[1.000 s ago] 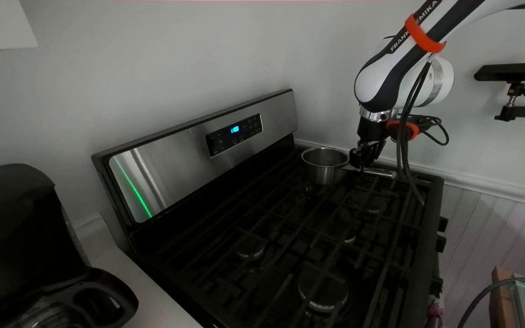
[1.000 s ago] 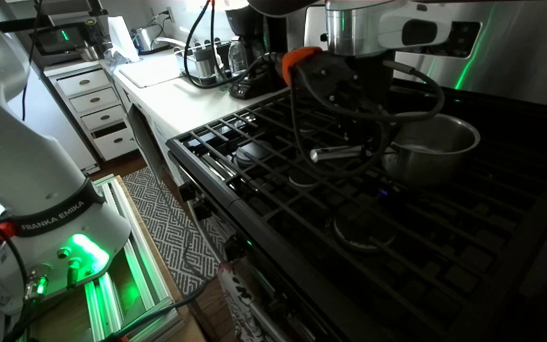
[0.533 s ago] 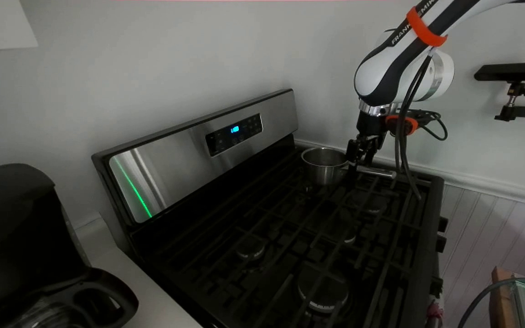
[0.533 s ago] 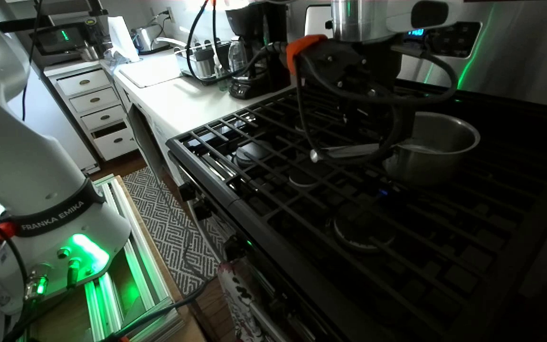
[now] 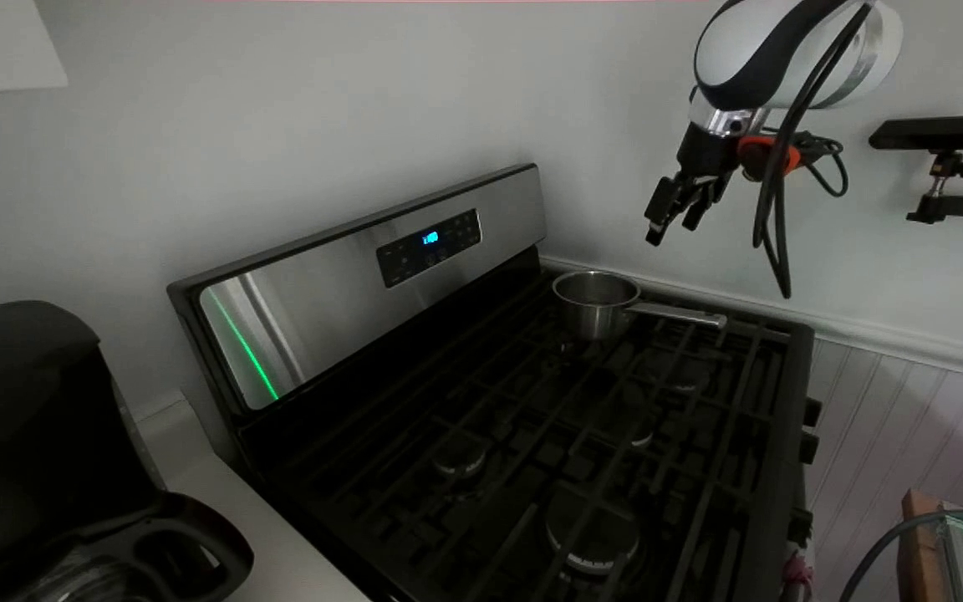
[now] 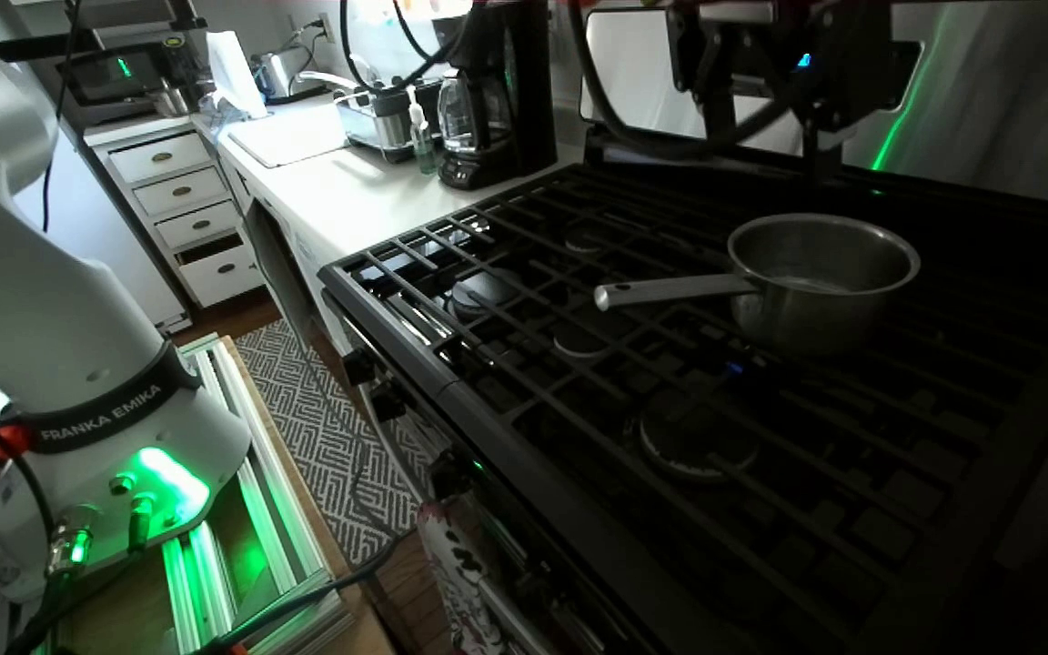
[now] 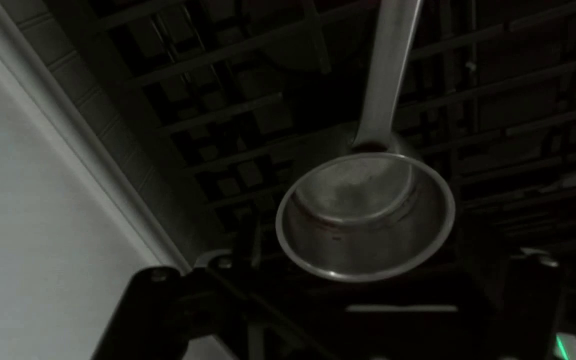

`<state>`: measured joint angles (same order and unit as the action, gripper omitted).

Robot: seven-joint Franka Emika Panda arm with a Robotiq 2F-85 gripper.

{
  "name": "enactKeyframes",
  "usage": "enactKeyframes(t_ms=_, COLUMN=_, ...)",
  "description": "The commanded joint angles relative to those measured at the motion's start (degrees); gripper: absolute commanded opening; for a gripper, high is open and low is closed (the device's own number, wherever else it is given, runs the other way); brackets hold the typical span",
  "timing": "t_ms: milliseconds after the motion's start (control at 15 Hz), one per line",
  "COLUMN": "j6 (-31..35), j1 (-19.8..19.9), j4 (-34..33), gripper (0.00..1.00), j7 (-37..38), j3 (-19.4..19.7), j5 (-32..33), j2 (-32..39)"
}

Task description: Move the pot to the right top plate

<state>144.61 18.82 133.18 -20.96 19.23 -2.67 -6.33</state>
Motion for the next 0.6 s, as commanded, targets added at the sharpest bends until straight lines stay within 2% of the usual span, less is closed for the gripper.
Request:
enactKeyframes(t_ms=0, j6=-3.5, j1=0.66, j4=1.59, gripper=1.0, j7=4.42, j3=0.27, j5=4.04, j2=-7.55)
enactKeyframes(t_ms=533, j6=-8.23, j1=1.98, j4=3.0, gripper=1.0, j7=11.3, j3=-0.43, j5=8.89, j2=-15.77)
